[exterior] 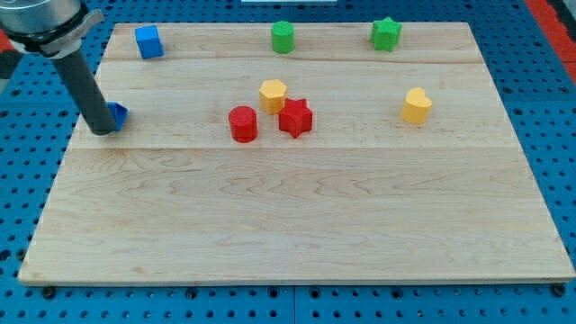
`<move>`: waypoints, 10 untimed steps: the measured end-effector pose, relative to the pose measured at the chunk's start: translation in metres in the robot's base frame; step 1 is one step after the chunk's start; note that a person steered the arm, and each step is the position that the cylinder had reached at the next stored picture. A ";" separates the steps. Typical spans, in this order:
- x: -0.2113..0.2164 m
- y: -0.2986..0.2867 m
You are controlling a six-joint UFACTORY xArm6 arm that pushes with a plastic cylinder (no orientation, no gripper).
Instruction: Slide the yellow hexagon towards yellow heart
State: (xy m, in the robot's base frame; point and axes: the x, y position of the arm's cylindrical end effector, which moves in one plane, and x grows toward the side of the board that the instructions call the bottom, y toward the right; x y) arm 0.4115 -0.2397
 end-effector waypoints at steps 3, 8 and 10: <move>-0.003 0.041; -0.051 0.102; -0.065 0.126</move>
State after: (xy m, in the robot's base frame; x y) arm 0.3469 -0.1141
